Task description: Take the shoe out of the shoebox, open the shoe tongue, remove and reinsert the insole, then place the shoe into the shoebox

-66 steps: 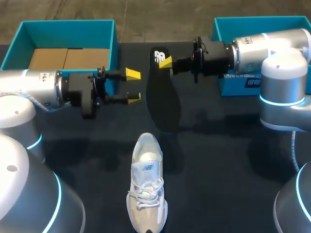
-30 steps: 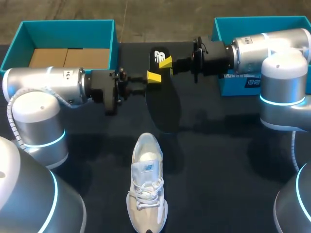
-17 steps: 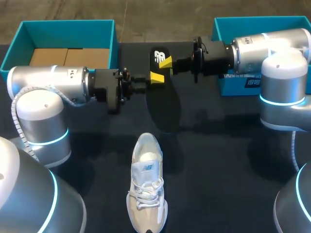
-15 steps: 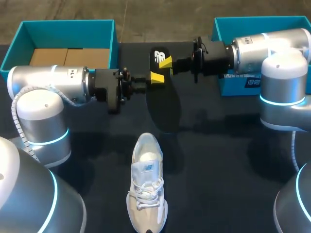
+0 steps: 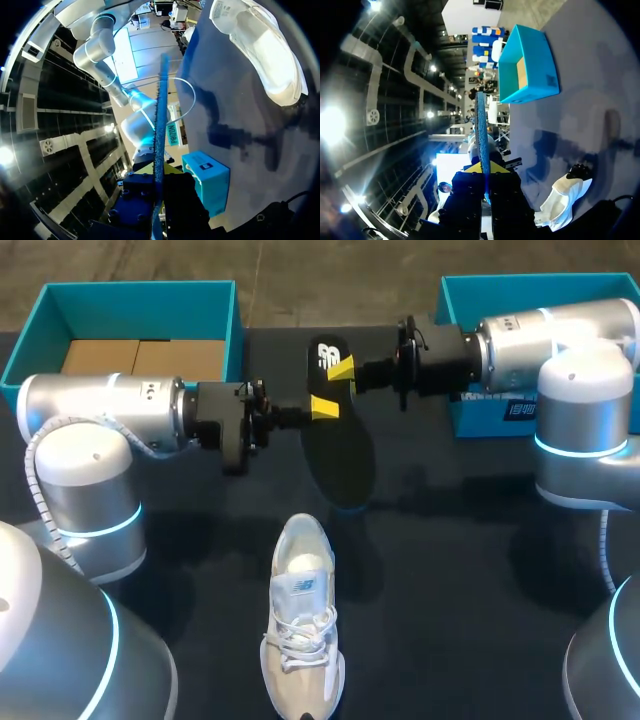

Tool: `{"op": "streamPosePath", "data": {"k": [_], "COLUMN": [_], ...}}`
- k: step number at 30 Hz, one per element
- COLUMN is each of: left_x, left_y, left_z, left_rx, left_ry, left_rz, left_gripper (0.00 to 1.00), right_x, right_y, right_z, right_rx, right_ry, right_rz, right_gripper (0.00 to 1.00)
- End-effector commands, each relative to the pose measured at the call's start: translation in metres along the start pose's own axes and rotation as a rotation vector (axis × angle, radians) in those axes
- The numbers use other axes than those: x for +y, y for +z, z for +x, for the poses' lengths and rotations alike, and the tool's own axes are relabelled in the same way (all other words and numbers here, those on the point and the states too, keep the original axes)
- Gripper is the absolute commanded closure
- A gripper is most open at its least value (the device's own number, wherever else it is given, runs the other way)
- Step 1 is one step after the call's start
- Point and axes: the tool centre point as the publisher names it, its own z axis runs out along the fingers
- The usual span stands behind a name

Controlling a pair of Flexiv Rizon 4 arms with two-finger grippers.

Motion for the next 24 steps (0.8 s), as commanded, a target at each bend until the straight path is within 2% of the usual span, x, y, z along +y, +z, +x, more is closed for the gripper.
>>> {"op": "streamPosePath", "data": {"k": [1, 6, 10, 16, 24], "left_x": [0.000, 0.000, 0.000, -0.004, -0.008], "left_y": [-0.002, -0.009, -0.023, -0.050, -0.077], "left_z": [0.000, -0.002, 0.000, 0.003, 0.006], "left_rx": [-0.006, -0.009, -0.011, 0.008, 0.028], "left_ry": [0.001, 0.002, -0.022, -0.064, -0.089], "left_rz": [0.003, -0.003, -0.011, -0.014, -0.050], "left_gripper": [1.00, 1.00, 1.00, 1.00, 1.00], "right_x": [-0.002, -0.009, -0.019, -0.028, -0.031], "right_y": [0.002, -0.001, -0.010, -0.020, -0.022], "right_z": [-0.003, -0.007, -0.009, -0.010, -0.014], "right_rx": [0.013, 0.022, 0.032, 0.013, 0.001], "right_ry": [0.001, -0.006, -0.009, -0.021, -0.021], "right_rz": [-0.008, -0.035, -0.056, -0.044, -0.006], "right_gripper": [0.00, 0.00, 0.00, 0.00, 0.00]}}
